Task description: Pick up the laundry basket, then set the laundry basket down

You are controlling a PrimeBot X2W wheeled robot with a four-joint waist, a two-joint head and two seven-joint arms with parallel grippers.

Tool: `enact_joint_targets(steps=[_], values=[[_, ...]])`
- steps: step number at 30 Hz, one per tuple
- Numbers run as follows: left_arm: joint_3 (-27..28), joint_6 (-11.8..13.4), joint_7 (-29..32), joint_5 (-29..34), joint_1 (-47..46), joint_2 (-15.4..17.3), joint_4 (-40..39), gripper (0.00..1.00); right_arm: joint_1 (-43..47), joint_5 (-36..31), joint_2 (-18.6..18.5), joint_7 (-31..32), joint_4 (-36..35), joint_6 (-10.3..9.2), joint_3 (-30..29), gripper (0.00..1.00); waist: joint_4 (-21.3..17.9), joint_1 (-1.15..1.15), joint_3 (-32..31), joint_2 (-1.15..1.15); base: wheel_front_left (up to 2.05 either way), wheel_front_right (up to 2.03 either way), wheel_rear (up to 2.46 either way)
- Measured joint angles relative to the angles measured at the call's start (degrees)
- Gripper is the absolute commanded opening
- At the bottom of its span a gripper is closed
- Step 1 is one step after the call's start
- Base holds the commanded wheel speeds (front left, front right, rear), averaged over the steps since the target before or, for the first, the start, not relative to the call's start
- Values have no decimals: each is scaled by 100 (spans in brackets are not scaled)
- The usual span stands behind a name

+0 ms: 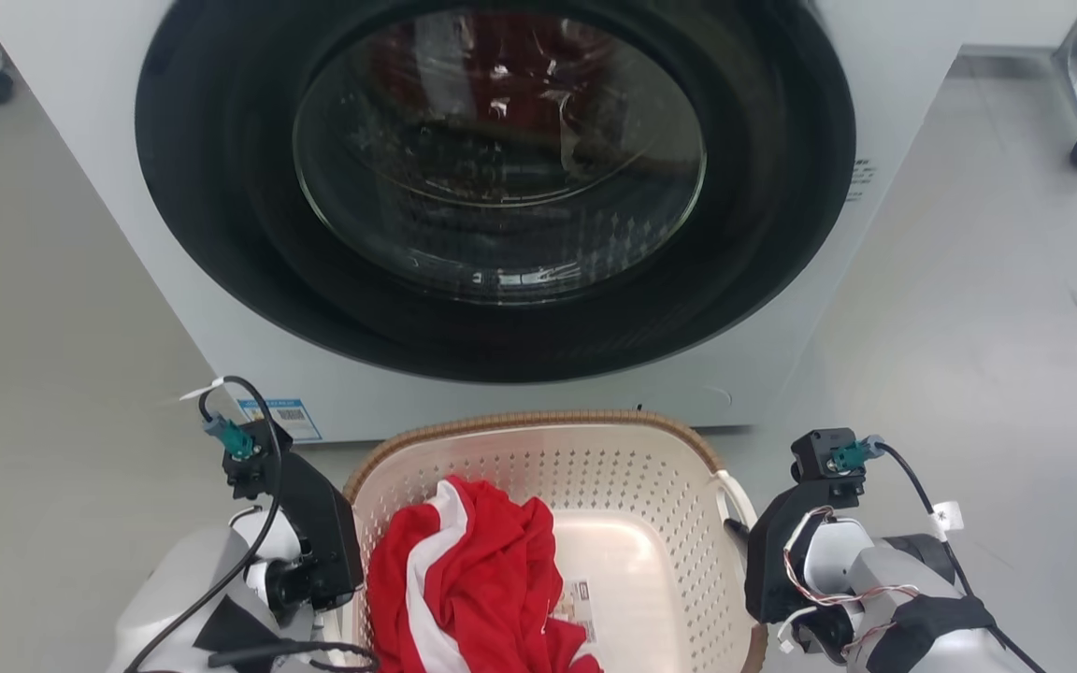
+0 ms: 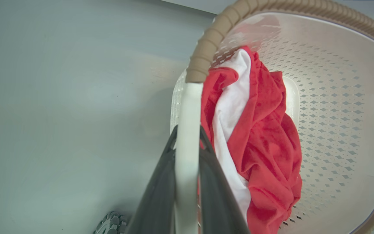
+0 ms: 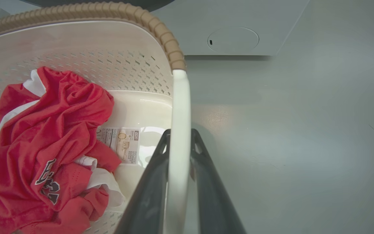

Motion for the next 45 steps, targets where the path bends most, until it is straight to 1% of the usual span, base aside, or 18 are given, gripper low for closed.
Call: enact_joint_targets(steps=[8, 16, 26, 45], values=[[-38, 0, 229, -66, 191, 26, 30, 0, 180, 302, 2, 410, -12, 0, 105, 0, -66, 0, -417, 0, 0, 0, 0], [-56, 0, 307, -138, 293, 44, 31, 0, 174, 468, 8, 754, 46, 0, 146, 0, -162, 0, -733, 0, 0, 0, 0], [-86, 0, 339, -171, 298, 60, 19, 0, 63, 610, 9, 975, 116, 0, 178, 0, -207, 0, -826, 0, 0, 0, 0], [-156, 0, 290, -313, 401, 68, 19, 0, 48, 747, 12, 1073, 174, 0, 282, 0, -203, 0, -879, 1, 0, 0, 0]])
